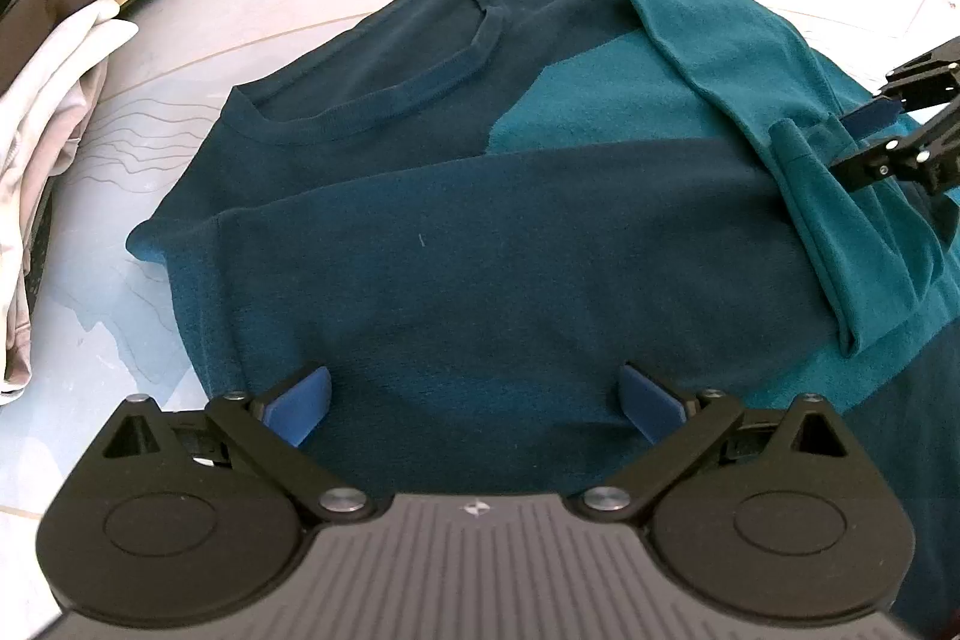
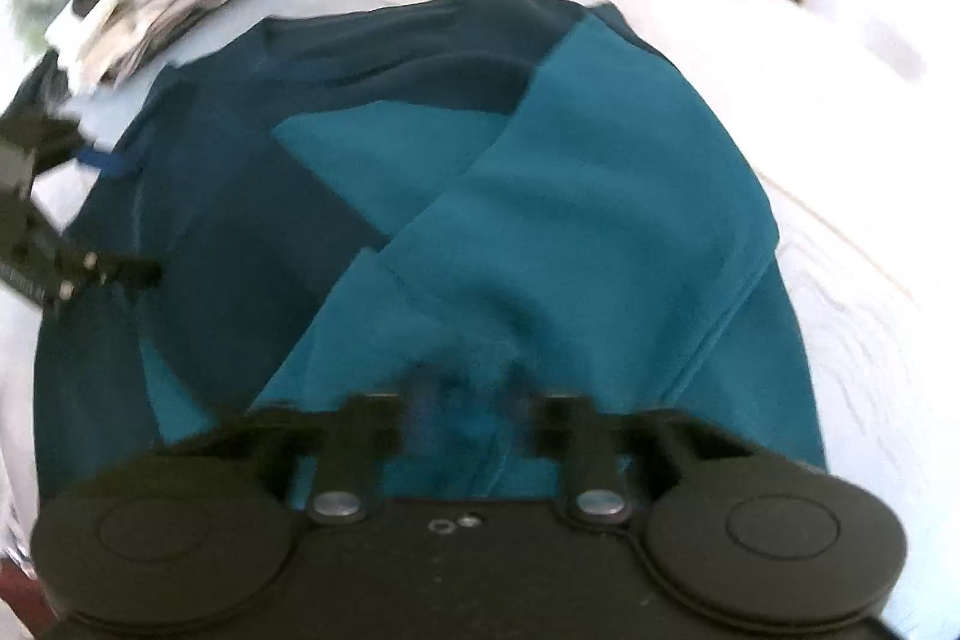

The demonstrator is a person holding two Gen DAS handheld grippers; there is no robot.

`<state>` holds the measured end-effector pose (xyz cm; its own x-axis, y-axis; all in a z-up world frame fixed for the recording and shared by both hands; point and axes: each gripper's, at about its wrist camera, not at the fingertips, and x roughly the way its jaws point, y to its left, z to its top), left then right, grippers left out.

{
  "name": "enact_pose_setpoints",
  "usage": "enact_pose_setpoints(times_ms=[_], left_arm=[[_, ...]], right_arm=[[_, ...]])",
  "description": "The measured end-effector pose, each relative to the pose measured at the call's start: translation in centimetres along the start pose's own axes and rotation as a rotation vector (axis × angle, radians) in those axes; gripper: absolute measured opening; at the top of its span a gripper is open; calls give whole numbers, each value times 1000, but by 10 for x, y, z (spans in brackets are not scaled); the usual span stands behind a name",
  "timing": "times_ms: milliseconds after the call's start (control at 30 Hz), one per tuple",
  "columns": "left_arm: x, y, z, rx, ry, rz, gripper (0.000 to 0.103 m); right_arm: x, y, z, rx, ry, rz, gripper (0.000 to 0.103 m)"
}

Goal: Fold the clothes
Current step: 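Release the folded sleeve with the right gripper and lift away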

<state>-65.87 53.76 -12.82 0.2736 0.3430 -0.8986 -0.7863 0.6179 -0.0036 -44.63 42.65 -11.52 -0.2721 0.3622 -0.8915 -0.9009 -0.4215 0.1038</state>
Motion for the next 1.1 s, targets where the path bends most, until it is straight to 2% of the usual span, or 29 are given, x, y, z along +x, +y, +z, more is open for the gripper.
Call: enact_pose_setpoints(times_ms=[133, 333, 433, 567, 767, 933, 1100], left_arm=[[0, 0, -1, 4, -4, -2, 102], [-1, 1, -2, 13, -13, -10, 102], [-1, 2, -3, 16, -17, -12, 102], [-1, 2, -4, 21, -20, -15, 102], [-1, 2, -3, 31, -11, -21, 102], [-4, 0, 1, 25, 1, -43, 102], [-13, -16, 29, 12, -57, -115, 102]], right_arm=[[-30, 10, -3, -68, -38, 55, 103], [-83, 38, -29, -153, -34, 249, 103], [-88, 52, -47, -164, 17, 309, 103], [-76, 66, -73, -144, 87, 340, 103], [-72, 74, -89, -173, 156, 389, 103], [-85, 38, -84, -199, 119, 212, 103], [-84, -23, -63, -143, 14, -13, 103]])
